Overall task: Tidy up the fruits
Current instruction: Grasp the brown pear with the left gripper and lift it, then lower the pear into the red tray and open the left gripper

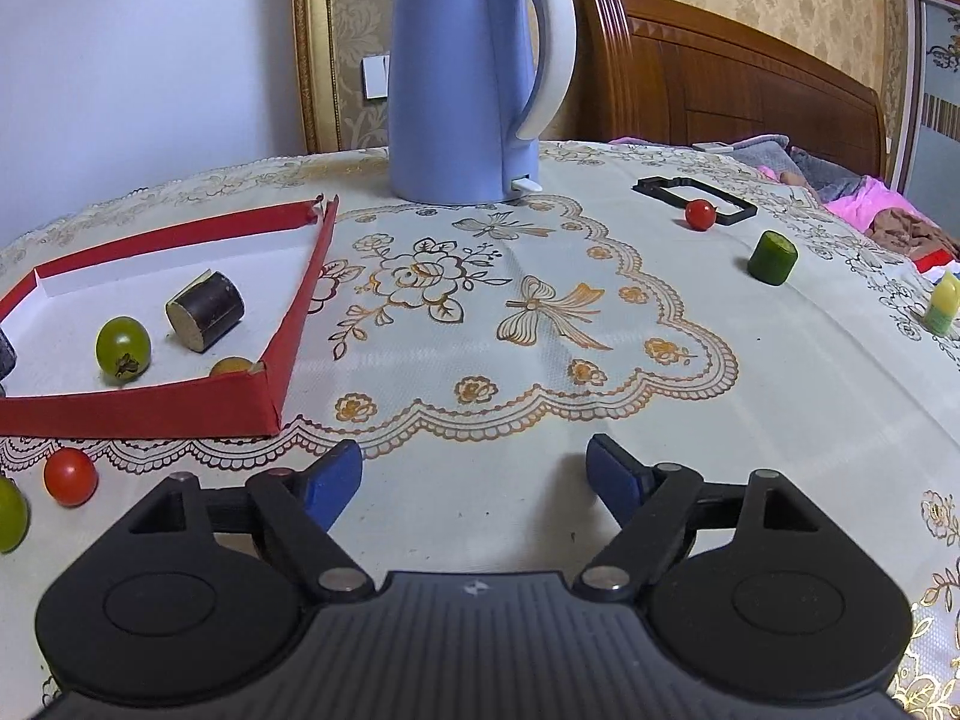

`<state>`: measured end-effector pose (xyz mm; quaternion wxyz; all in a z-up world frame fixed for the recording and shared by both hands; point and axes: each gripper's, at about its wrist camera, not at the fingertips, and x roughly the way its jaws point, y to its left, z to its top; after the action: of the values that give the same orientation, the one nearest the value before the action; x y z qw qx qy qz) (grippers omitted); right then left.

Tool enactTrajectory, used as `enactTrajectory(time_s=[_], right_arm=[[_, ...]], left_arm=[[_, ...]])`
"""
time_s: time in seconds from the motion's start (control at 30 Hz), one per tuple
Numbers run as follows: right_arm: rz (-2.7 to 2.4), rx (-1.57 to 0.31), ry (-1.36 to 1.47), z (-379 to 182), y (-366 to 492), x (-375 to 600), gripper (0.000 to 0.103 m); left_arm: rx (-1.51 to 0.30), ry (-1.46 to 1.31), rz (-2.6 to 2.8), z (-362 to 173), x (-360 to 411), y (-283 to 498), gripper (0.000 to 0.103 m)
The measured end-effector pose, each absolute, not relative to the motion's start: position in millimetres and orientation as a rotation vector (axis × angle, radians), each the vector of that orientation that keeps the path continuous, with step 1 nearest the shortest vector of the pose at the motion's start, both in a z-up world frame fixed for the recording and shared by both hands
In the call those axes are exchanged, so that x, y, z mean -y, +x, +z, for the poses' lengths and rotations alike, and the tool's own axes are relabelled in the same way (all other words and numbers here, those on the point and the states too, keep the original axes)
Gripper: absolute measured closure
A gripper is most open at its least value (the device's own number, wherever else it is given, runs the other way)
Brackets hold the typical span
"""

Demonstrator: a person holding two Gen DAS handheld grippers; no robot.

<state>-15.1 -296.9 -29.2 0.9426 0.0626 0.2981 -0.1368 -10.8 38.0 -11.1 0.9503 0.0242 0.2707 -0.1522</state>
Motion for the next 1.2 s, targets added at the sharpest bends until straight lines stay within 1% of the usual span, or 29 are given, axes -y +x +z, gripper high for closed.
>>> enactTrajectory(time_s=[0.13,0.23,0.27,0.3,0.37,0.4,0.63,0.8,0.97,1.2], right_arm=[[-0.279,-0.608,0.128,-29.2,-15.1,297.1,0.021],[-0.279,-0.608,0.128,-29.3,-15.1,297.1,0.021],[-0.279,-0.608,0.128,-29.3,-15.1,296.9,0.021],[-0.279,-0.608,0.128,-29.3,-15.1,297.0,0.021],[-0.279,-0.608,0.128,-29.2,-15.1,297.1,0.02],[-0.279,-0.608,0.128,-29.3,-15.0,296.8,0.02],[-0.278,-0.608,0.128,-29.2,-15.1,296.8,0.019],[-0.277,-0.61,0.126,-29.7,-14.1,295.7,0.018],[-0.277,-0.61,0.126,-29.7,-14.1,295.3,0.018],[-0.277,-0.61,0.126,-29.5,-14.0,295.2,0.018]], left_arm=[[-0.551,0.073,-0.331,-17.0,-26.3,-17.4,0.016],[-0.546,0.093,-0.329,-20.5,-20.1,-19.9,0.024],[-0.554,0.091,-0.336,-21.3,-18.8,-19.0,0.033],[-0.568,0.086,-0.346,-22.6,-17.3,-16.7,0.051],[-0.594,0.095,-0.35,-25.3,-13.5,-13.0,0.076],[-0.586,0.101,-0.34,-25.2,-12.4,-13.4,0.077],[-0.537,0.137,-0.361,-25.4,-8.7,-23.9,0.078],[-0.476,0.137,-0.381,-7.0,-9.5,-29.1,0.078],[-0.46,0.095,-0.367,13.1,-9.5,-7.0,0.078],[-0.488,0.045,-0.31,20.6,-0.6,40.8,0.078]])
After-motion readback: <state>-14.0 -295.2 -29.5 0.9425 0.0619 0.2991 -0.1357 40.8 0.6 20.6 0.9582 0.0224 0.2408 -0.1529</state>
